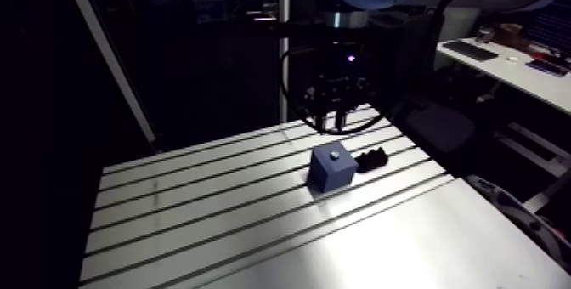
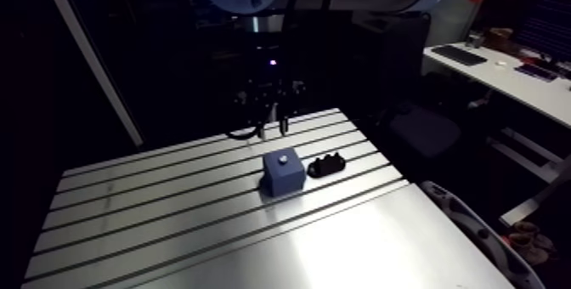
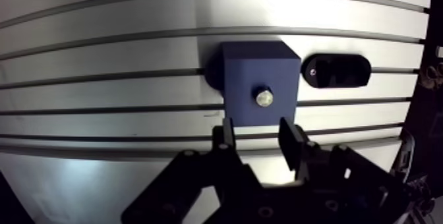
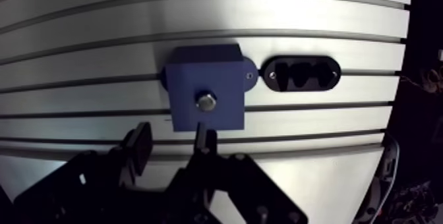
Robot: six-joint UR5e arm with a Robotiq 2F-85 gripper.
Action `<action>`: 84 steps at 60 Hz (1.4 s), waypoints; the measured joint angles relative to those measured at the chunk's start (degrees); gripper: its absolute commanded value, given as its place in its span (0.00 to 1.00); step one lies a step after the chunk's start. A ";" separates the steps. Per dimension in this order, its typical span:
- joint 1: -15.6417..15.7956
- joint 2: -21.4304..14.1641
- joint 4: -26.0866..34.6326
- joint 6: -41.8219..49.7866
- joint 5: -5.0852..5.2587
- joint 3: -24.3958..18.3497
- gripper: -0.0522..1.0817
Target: Pick up the M10 bolt and insert it into the hex recess until seated.
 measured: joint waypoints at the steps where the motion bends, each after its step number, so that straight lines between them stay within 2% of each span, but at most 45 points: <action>1: 0.02 0.17 0.02 -0.05 -0.03 -0.14 0.93; 25: 0.06 2.81 -0.20 -2.01 -1.49 -1.56 0.99; 57: -0.37 3.58 -0.66 -4.48 -1.51 -0.81 0.99; 84: -0.66 3.66 -3.46 -7.03 -1.37 0.42 0.99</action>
